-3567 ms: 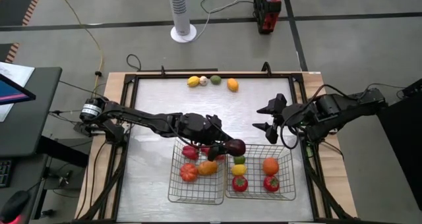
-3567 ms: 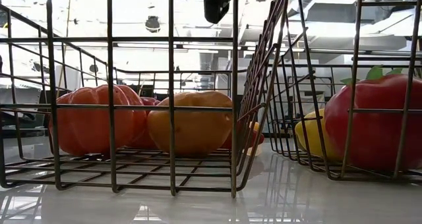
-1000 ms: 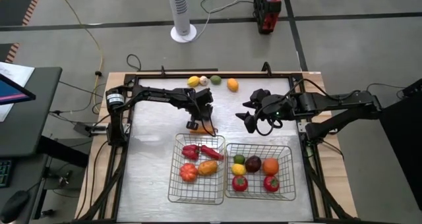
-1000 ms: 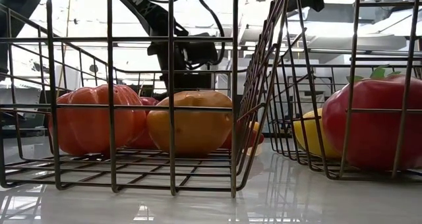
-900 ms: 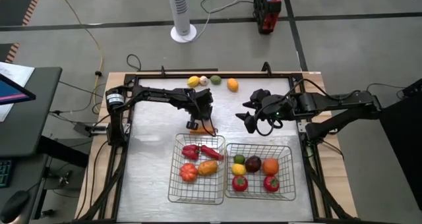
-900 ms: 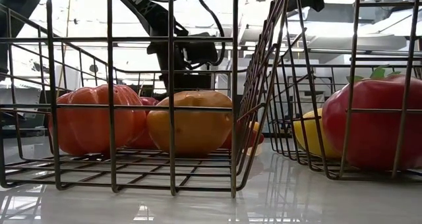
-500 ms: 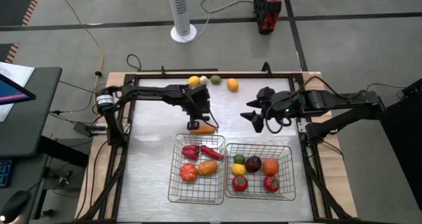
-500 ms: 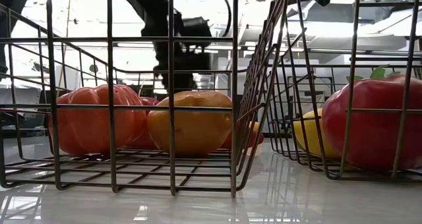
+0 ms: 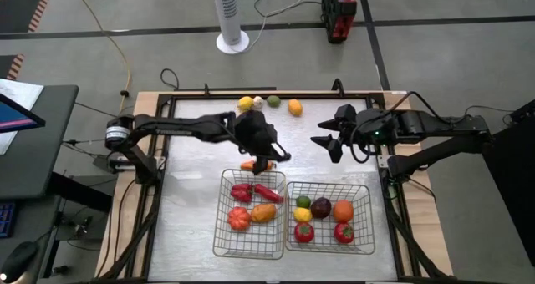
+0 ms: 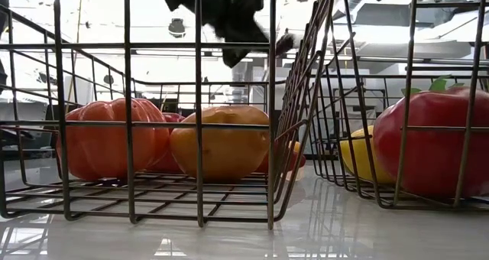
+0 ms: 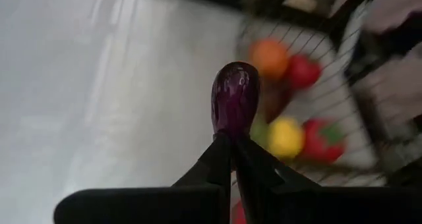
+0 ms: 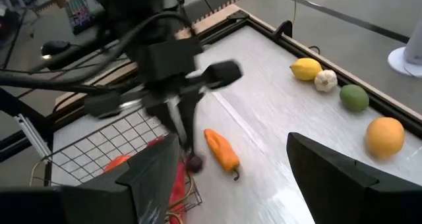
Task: Sort produce into baskets
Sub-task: Put the eggplant into the left wire basket
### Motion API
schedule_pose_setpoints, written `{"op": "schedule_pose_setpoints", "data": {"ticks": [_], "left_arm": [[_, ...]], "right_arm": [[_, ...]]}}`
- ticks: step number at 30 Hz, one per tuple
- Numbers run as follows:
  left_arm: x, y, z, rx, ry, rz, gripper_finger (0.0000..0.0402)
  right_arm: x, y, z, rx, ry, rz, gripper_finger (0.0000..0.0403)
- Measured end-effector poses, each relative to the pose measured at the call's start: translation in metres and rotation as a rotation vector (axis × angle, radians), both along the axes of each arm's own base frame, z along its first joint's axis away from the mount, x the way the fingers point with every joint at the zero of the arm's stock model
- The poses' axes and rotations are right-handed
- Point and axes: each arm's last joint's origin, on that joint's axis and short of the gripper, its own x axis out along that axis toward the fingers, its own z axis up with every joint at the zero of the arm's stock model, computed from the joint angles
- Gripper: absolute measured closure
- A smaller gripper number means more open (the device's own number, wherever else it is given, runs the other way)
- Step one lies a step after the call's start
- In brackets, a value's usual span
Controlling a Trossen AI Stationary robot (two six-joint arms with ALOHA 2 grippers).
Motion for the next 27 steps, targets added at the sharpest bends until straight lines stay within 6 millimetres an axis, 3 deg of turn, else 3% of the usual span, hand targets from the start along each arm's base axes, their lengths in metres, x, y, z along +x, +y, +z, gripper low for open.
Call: {"op": "schedule_pose_setpoints", "data": {"ticks": [6,9,17,23,27], "left_arm": [[0.015,-0.049,0.012,-0.115,-0.143,-0.038,0.0401],[0.013,-0.067,0.011,-0.171,-0.108,-0.036,0.0401],[-0.003,-0.110,-0.006,-0.307,0.177,-0.006,0.0401],[-0.023,-0.124,-0.022,-0.360,0.451,0.228,0.0396],[-0.034,-0.125,-0.029,-0.365,0.594,0.332,0.0354]], "right_arm": [[0.000,0.001,0.000,-0.001,0.009,0.040,0.0092],[0.000,0.002,-0.001,0.013,0.015,0.085,0.0092],[0.001,0.008,-0.001,0.005,0.025,0.195,0.0092],[0.000,0.014,0.000,-0.036,0.027,0.254,0.0092],[0.001,0.015,0.001,-0.038,0.016,0.258,0.0092]]}}
